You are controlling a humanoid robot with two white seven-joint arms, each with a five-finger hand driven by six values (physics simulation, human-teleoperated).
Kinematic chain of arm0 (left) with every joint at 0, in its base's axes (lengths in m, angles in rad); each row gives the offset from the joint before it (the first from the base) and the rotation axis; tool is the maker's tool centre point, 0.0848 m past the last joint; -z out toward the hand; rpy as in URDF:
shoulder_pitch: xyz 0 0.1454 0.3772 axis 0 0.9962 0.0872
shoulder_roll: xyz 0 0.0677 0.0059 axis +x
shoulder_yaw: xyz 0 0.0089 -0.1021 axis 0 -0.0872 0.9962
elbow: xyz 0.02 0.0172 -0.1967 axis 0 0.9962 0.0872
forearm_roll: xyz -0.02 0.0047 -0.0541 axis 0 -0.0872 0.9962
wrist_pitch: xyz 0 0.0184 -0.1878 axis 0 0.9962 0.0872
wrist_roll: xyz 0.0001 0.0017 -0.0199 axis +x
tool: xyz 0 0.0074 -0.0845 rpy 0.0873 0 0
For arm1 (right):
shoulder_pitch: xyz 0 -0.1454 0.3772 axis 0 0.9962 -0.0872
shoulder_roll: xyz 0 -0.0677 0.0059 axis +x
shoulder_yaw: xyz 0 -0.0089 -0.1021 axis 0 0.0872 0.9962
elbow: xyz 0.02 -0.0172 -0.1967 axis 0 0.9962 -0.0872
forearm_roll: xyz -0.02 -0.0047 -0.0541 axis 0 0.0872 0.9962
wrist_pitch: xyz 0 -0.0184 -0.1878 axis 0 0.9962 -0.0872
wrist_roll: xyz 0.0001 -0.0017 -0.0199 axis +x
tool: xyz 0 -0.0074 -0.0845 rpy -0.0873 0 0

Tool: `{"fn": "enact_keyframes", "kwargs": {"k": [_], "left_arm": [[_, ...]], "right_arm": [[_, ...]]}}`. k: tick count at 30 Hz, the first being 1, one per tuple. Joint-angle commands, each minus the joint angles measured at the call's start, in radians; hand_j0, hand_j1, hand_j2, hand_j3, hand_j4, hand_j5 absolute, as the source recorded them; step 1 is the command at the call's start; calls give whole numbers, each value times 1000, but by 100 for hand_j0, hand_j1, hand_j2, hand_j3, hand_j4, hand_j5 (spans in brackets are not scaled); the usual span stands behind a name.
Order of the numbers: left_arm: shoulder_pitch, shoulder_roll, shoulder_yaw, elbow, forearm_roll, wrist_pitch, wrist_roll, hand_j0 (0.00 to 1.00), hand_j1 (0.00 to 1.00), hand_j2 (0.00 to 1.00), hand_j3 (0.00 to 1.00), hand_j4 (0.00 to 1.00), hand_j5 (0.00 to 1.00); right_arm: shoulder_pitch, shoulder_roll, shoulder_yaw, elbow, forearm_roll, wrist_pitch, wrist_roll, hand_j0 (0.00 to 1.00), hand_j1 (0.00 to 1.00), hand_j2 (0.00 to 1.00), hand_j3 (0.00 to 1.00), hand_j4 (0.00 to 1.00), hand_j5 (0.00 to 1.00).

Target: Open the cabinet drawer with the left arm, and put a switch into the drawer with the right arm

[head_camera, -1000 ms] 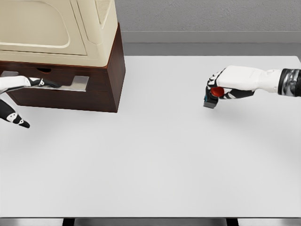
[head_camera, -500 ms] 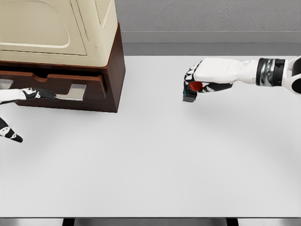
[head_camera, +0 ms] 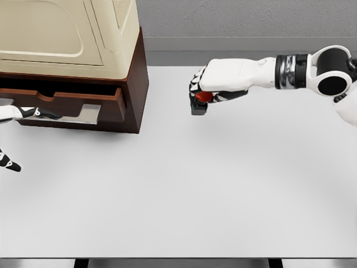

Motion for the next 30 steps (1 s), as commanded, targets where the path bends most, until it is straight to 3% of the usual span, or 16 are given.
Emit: {"fn": "enact_keyframes", "kwargs": {"k": [1, 20, 30], "left_arm": [[2, 16, 2, -3, 14, 2, 0, 100, 100, 100, 100, 100, 100], [46, 95, 2, -15, 83, 5, 0, 100, 100, 100, 100, 100, 100], [74, 119, 5, -17, 89, 4, 0, 100, 100, 100, 100, 100, 100]], "right_arm": [[-5, 20, 27, -1, -6, 3, 0, 45, 45, 45, 45, 45, 45], [-120, 132, 119, -1, -14, 3, 0, 45, 45, 45, 45, 45, 45], [-167, 138, 124, -33, -86, 3, 0, 45, 45, 45, 45, 45, 45]]}}
